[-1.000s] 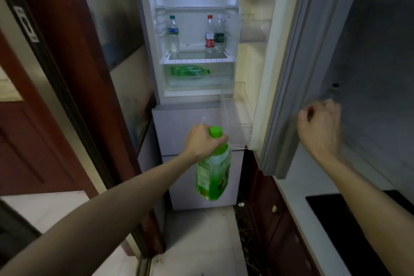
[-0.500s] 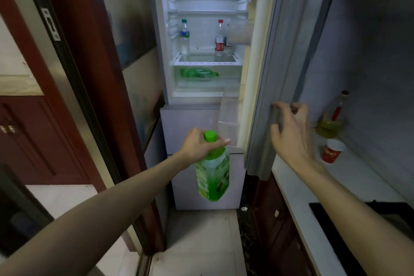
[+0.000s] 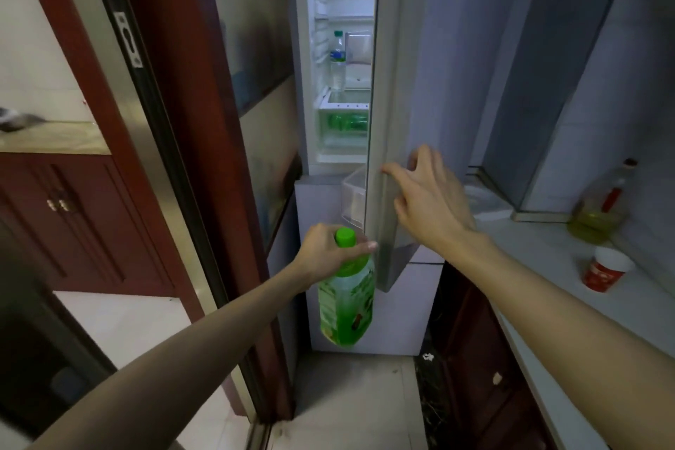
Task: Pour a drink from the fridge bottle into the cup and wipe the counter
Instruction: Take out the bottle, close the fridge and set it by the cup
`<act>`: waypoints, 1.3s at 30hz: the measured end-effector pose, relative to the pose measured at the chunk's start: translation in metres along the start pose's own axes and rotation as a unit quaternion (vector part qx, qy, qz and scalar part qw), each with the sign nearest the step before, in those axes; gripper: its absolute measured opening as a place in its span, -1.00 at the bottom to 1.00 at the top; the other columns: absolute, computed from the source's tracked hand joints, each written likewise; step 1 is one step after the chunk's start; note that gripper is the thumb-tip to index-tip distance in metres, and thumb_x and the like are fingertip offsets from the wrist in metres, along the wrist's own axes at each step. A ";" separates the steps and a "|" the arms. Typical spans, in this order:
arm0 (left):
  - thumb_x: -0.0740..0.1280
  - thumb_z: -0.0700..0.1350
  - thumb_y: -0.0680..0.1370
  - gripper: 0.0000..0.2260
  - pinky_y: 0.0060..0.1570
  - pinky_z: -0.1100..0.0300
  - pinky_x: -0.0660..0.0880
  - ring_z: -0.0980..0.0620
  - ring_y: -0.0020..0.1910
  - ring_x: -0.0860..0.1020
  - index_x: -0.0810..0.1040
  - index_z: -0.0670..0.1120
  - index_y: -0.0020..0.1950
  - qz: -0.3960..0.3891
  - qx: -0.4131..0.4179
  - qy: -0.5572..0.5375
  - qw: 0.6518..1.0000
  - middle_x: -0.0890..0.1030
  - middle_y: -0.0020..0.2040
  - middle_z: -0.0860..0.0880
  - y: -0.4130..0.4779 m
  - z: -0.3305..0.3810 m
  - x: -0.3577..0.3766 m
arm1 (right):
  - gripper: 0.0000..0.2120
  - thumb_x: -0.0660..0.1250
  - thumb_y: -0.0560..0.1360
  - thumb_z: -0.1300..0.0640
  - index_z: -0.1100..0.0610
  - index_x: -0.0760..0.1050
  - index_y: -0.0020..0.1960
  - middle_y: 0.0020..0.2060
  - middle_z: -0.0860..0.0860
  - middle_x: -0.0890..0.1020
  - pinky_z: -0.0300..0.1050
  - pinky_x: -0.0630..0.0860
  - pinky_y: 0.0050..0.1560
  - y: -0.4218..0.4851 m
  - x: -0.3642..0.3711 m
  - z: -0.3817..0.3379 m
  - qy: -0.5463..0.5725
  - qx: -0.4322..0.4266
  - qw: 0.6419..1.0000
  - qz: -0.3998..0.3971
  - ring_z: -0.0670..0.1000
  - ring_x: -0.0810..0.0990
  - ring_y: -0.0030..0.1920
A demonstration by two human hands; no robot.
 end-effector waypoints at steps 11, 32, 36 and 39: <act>0.39 0.48 0.23 -0.20 0.20 0.06 0.54 0.15 0.16 0.61 0.58 0.02 0.31 0.024 -0.002 0.084 0.996 0.66 0.17 0.08 0.073 -0.069 -0.061 | -0.47 0.34 0.33 0.25 0.02 0.47 0.30 -0.03 0.13 0.42 -0.02 0.40 -0.23 0.104 0.071 -0.066 -0.018 -0.041 0.999 -0.019 0.16 0.43 -0.02; 0.52 0.14 0.39 -0.73 -0.10 0.38 0.48 0.25 -0.05 0.63 0.74 0.02 -0.03 0.167 -0.019 0.115 0.979 0.72 0.01 0.10 0.174 -0.095 -0.093 | -0.34 0.31 0.29 0.27 0.12 0.36 0.40 0.16 0.14 0.46 0.10 0.44 0.10 0.203 0.196 0.055 0.014 -0.036 0.997 -0.066 0.19 0.47 0.17; 0.53 0.14 0.37 -0.70 -0.24 0.53 0.46 0.30 -0.13 0.63 0.75 -0.02 -0.04 0.141 -0.027 0.111 0.983 0.74 -0.12 0.07 0.209 -0.088 -0.084 | -0.34 0.32 0.28 0.28 0.11 0.38 0.38 0.14 0.13 0.47 0.08 0.45 0.13 0.222 0.216 0.091 0.022 -0.058 0.996 -0.062 0.18 0.49 0.17; 0.54 0.13 0.37 -0.76 -0.20 0.34 0.55 0.26 -0.17 0.65 0.75 -0.01 -0.11 0.116 -0.024 0.104 0.987 0.73 -0.19 0.07 0.236 -0.076 -0.070 | -0.36 0.29 0.28 0.27 0.12 0.40 0.38 0.14 0.13 0.49 0.07 0.46 0.11 0.232 0.230 0.107 0.012 -0.094 0.994 -0.048 0.19 0.51 0.14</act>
Point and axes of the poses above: each hand's wrist, its own y-axis towards the middle knuckle, its own x-axis out of the palm, z = x × y, the point moved 3 cm from there along y, towards the middle knuckle
